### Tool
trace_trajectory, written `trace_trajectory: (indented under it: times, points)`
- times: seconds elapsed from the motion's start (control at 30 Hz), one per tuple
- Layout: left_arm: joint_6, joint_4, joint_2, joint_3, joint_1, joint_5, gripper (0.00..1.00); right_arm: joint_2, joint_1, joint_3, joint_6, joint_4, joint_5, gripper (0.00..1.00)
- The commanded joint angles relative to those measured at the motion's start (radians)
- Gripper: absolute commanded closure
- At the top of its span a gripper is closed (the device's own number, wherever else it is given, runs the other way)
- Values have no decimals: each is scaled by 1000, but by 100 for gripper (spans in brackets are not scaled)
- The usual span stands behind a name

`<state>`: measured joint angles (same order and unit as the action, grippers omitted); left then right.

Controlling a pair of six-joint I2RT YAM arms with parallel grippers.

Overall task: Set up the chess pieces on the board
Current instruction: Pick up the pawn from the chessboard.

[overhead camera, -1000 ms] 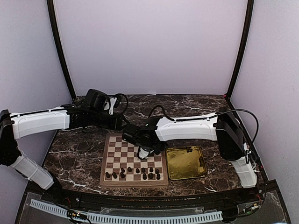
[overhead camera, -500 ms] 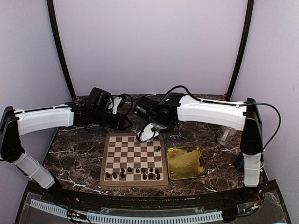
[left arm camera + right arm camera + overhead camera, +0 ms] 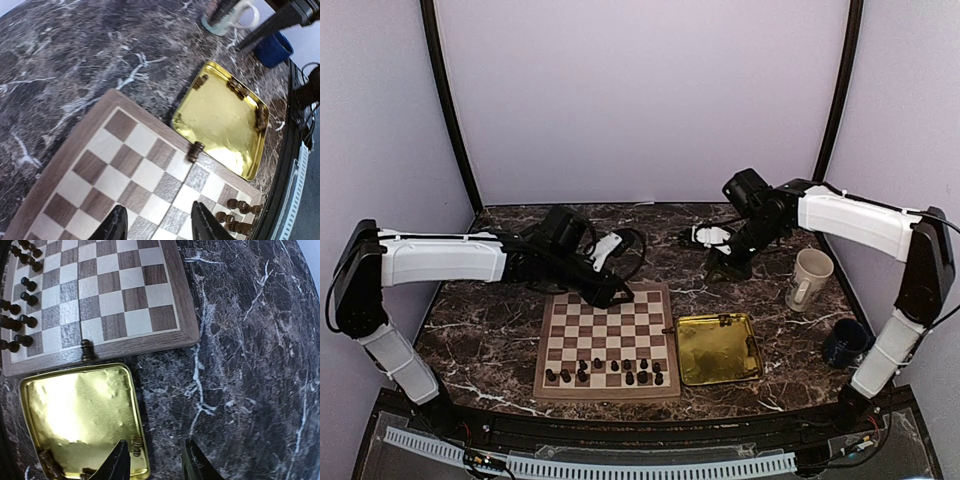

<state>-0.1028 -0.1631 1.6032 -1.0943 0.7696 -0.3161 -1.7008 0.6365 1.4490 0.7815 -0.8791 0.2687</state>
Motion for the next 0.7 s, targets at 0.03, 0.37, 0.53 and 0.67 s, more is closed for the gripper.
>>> trace_trajectory:
  times: [0.03, 0.37, 0.53, 0.67]
  points:
    - [147, -6, 54, -19, 73, -3, 54, 151, -16, -204, -201, 282, 231, 61]
    - [243, 12, 78, -23, 108, -35, 55, 189, -17, -351, -252, 343, 357, 61]
    - [270, 95, 86, -10, 109, -76, 57, 176, -11, -414, -256, 415, 370, 61]
    - [261, 140, 24, 38, 109, -69, 58, 115, 23, -377, -231, 410, 311, 60]
